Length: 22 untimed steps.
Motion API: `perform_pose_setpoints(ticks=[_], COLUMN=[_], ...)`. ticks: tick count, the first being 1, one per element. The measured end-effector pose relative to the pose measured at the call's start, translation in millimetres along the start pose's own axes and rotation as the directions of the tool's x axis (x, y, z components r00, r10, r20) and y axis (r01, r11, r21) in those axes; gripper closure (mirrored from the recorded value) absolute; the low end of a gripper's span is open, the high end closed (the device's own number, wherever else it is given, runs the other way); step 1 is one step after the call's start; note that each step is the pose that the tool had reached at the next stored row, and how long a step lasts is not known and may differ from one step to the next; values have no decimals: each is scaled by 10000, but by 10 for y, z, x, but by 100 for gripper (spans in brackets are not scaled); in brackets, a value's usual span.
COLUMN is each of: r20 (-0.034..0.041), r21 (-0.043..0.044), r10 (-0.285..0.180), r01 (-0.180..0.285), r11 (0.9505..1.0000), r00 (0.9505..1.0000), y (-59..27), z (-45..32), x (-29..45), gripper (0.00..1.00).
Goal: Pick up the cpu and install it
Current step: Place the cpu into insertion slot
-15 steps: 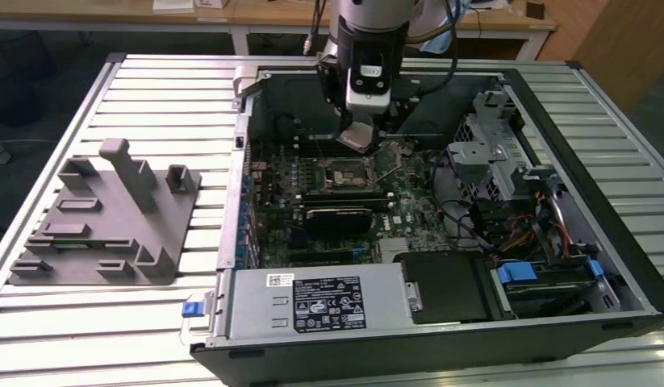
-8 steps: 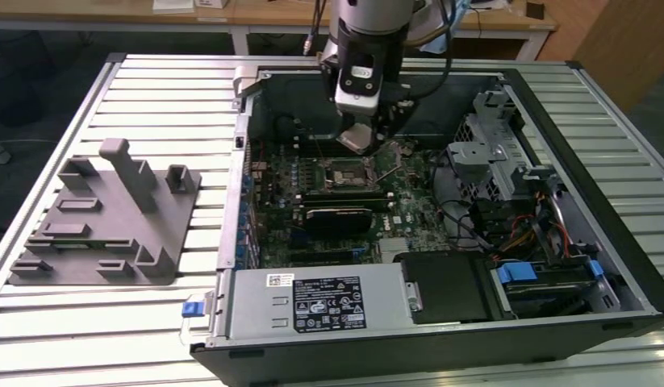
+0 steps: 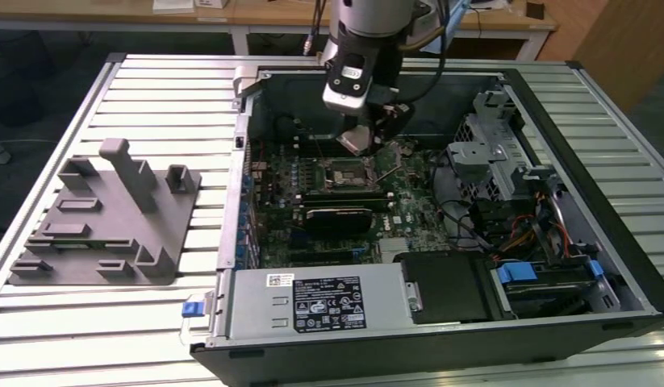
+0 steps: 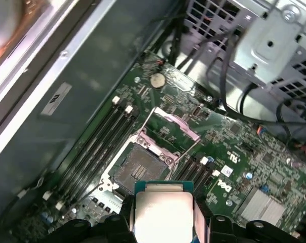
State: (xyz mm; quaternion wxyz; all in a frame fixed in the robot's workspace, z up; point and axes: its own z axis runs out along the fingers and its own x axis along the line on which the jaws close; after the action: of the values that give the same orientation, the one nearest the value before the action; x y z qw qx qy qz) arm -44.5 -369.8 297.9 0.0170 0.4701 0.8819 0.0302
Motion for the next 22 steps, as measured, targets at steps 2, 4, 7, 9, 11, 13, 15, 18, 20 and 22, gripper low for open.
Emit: perform_pose_setpoints(ticks=[2, 4, 7, 9, 11, 13, 15, 18, 20, 22], r20=[26, 50, 88, 113, 137, 162, 187, 222, 247, 271], r21=[1, 0, -3, -6, -10, -15, -21, -31, -40, -48], r10=[369, 727, 1268, 1624, 1976, 2331, 2689, 3203, 3556, 3888], r01=[-369, -727, -1268, -1624, -1976, -2331, -2689, -3204, -3556, -3889], r11=[9993, 9974, 9919, 9867, 9803, 9725, 9632, 9473, 9346, 9213], r00=[9993, 9973, 9919, 9867, 9802, 9723, 9630, 9470, 9343, 9209], y=[-1, -1, -2, -2, -3, -3, -4, -5, -5, -5], z=[7, 14, 25, 31, 39, 46, 53, 63, 71, 77], x=[0, 0, 0, 0, 0, 0, 0, 0, 0, 0], gripper=[45, 45, 45, 45, 45, 45, 45, 45, 45, 45])
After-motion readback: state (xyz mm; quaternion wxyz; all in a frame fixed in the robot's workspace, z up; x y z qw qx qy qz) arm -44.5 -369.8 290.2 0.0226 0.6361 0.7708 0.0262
